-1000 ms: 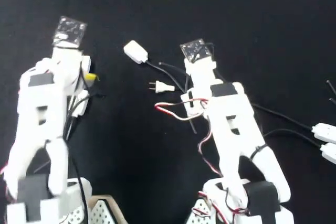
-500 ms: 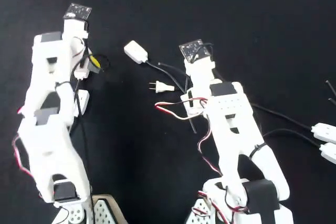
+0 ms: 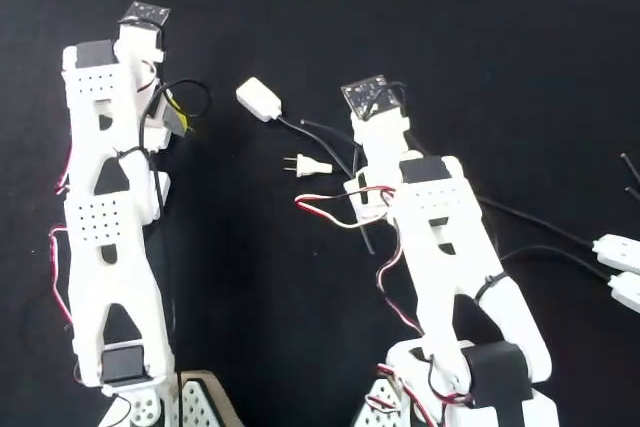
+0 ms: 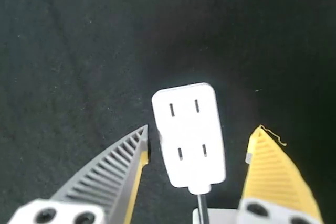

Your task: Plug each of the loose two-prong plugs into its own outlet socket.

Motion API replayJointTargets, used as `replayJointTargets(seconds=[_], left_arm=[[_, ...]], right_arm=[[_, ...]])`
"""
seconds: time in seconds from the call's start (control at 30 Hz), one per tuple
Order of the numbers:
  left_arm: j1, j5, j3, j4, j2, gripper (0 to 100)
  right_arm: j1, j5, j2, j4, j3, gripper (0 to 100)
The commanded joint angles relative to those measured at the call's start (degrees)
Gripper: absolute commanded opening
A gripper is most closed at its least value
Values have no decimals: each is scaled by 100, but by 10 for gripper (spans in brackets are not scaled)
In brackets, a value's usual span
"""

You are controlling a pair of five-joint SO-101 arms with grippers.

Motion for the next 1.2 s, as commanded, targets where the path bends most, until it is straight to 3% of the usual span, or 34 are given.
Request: replayJointTargets(seconds=[0.0,0.13,0.53,0.7,0.97,1.17], left_arm=[[-84,-202,-840,290,158,295],[-75,-246,-1077,334,466,282],[40,-220,-1420,519,554,35],[92,-211,-1736,721,545,29],[251,-369,-699,738,440,29],[611,-299,1270,738,-1363,29]], right_arm=[[62,97,-13,-53,-286,12],[62,149,-13,-53,-277,12],[70,149,-13,-53,-286,12],[70,149,-13,-53,-286,12],[53,149,-13,53,-277,12],[79,123,-22,26,-295,12]])
